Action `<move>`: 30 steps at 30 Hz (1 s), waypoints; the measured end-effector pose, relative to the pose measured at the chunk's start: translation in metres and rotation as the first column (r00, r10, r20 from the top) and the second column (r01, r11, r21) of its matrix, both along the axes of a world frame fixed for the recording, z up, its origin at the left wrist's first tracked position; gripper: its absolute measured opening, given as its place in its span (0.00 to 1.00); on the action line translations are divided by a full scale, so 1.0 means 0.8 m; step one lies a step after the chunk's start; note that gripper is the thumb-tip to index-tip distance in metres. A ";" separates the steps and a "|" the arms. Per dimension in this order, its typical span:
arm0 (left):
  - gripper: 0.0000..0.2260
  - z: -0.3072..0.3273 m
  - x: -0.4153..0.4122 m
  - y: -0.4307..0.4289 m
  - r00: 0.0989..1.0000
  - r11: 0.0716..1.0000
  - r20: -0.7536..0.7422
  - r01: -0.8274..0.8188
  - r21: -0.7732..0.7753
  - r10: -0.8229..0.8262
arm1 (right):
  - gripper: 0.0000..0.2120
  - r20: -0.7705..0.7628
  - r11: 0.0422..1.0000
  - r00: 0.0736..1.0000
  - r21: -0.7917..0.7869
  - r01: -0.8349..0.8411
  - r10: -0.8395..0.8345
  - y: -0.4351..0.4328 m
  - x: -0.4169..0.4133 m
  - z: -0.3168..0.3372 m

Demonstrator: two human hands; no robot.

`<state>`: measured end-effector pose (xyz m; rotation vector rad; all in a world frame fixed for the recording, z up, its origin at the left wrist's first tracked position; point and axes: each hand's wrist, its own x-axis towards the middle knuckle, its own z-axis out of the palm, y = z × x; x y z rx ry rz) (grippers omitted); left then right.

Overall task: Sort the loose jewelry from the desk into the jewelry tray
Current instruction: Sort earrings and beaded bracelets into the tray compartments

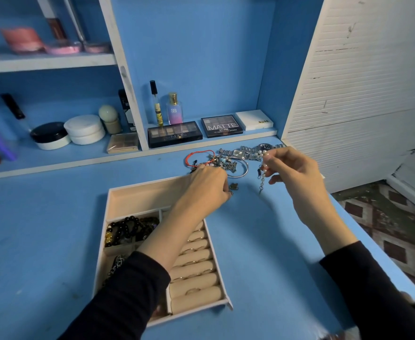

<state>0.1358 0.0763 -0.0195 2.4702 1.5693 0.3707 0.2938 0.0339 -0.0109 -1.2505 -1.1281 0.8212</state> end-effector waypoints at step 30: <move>0.04 0.071 -0.102 -0.044 0.477 0.977 0.862 0.036 -0.212 0.170 | 0.03 -0.146 0.967 0.956 0.053 -0.250 0.255 -0.013 -0.085 0.024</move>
